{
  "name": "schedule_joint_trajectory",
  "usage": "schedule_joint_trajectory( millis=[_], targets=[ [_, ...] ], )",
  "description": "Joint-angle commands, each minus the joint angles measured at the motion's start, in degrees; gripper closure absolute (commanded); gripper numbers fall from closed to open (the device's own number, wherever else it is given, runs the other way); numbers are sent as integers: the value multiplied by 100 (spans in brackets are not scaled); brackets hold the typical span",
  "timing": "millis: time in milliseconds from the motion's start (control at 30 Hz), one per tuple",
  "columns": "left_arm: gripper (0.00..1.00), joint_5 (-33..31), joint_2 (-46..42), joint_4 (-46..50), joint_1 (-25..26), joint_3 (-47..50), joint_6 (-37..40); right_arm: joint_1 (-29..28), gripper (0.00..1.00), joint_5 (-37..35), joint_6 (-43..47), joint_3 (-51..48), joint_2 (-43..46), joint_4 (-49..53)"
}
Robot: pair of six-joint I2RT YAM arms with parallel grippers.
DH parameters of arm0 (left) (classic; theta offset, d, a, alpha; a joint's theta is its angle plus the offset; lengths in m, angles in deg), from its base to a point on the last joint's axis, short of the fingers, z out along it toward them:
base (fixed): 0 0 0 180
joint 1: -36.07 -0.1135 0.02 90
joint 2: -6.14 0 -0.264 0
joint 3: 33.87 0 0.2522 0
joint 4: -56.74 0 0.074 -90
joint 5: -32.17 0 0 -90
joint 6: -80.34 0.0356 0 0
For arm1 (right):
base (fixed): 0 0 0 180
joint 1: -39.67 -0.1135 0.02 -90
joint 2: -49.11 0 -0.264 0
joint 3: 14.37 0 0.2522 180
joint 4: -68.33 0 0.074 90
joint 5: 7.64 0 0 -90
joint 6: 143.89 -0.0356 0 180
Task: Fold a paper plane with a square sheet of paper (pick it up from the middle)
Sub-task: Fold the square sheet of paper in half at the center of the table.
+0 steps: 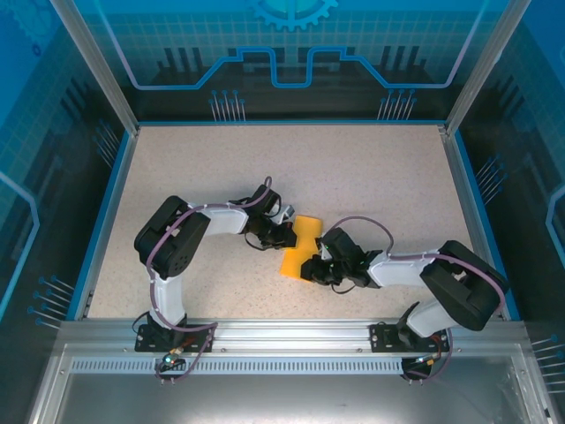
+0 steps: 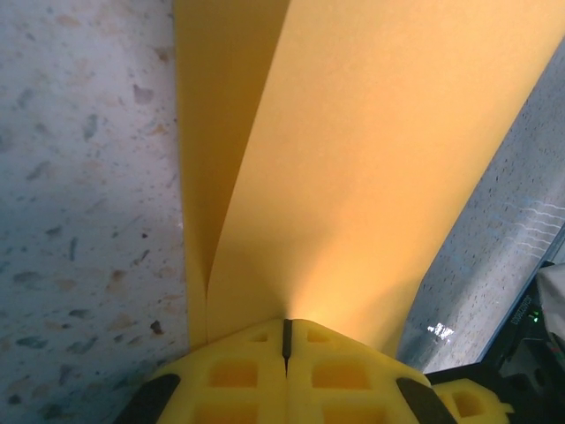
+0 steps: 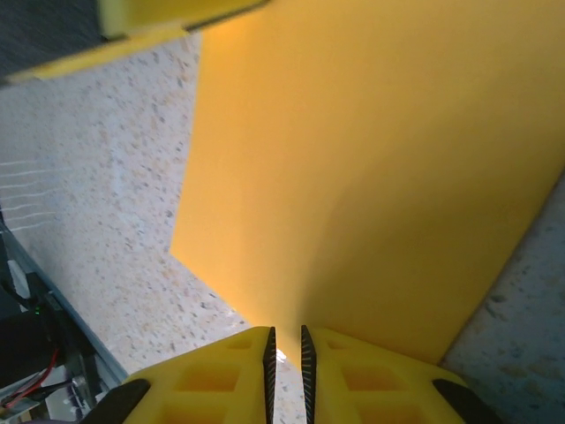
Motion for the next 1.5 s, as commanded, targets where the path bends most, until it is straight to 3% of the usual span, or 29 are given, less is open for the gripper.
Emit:
schedule_joint_trajectory(
  millis=[0,167,433,767,900,1200,1333,1467],
  targets=[
    [100,-1085,444,758,32,179,189,-88,82,-125,-53,-135,-247,92],
    [100,-1149,456,819,33,181,223,-129,82,-160,-35,-30,-294,397],
    [100,-1175,458,845,24,174,250,-137,81,-97,-9,-25,367,424],
    [100,-1158,515,839,30,161,247,-172,82,-32,-45,-14,-192,727],
    [100,-1149,510,827,28,175,227,-138,83,-133,29,82,-14,1029],
    [100,-1131,510,809,31,214,224,1068,83,188,513,277,987,750],
    [100,-1123,551,806,31,201,215,1490,83,647,509,422,609,111],
    [100,-1140,580,809,30,214,213,1540,85,859,512,656,-26,-239]
  ],
)
